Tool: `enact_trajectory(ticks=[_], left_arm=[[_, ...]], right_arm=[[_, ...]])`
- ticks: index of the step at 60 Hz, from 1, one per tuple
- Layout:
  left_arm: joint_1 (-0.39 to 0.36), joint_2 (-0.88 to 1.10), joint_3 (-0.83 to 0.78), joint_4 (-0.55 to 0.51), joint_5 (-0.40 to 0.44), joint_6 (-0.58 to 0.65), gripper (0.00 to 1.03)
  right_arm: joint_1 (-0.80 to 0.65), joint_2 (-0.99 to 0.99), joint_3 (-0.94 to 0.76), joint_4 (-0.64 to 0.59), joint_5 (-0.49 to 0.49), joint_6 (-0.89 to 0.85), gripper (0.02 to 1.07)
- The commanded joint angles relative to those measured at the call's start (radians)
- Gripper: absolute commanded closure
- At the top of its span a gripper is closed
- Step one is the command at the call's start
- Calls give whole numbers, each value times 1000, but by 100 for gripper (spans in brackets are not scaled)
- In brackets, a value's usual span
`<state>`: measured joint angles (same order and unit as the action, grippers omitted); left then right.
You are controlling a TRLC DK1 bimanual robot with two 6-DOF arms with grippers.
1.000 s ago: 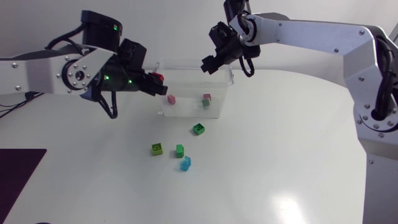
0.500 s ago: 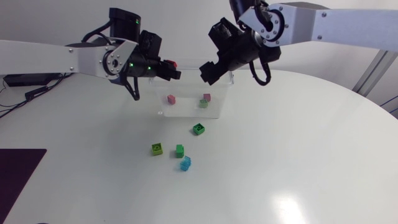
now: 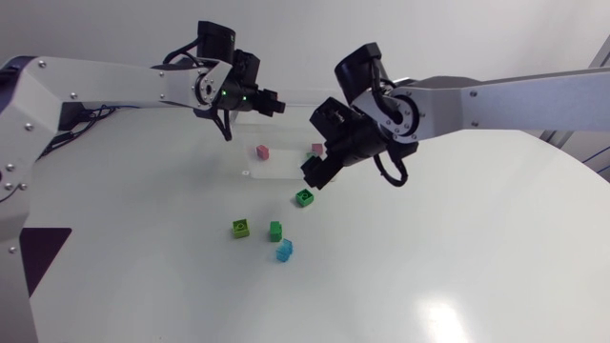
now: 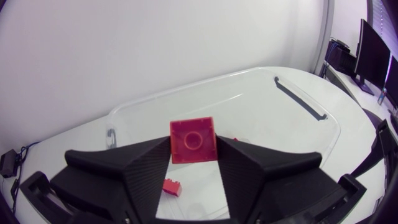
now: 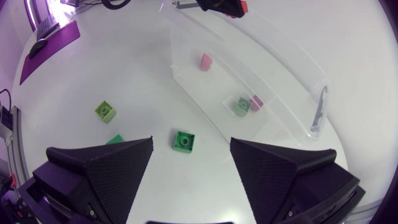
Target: Place the duplo bricks in the container
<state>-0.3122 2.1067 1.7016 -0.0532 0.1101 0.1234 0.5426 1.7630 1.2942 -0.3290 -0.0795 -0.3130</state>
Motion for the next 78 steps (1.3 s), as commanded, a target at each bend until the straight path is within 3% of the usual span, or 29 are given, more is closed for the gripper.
enact_trajectory(ticks=[1,11,22,28,43,57,67,78], left_arm=[[16,62,73,-17,17,-24,19],[27,41,53,-25,22,-24,7],[51,-134,-102,-23,65,-18,7],[67,-277,-223,-73,109,18,7],[74,-574,-530,-143,191,148,7],[99,-677,-747,-157,258,288,7],[130,-680,-807,-246,315,421,7],[131,-683,-847,-277,326,484,9]], right_arm=[[10,56,-32,24,-6,26,17],[17,124,-30,58,-5,32,17],[20,190,-26,88,-3,34,17],[14,230,-15,102,-5,34,17],[22,285,-15,145,-5,55,17],[22,312,16,139,3,68,18],[30,323,45,120,4,72,37],[37,342,71,104,4,88,55]])
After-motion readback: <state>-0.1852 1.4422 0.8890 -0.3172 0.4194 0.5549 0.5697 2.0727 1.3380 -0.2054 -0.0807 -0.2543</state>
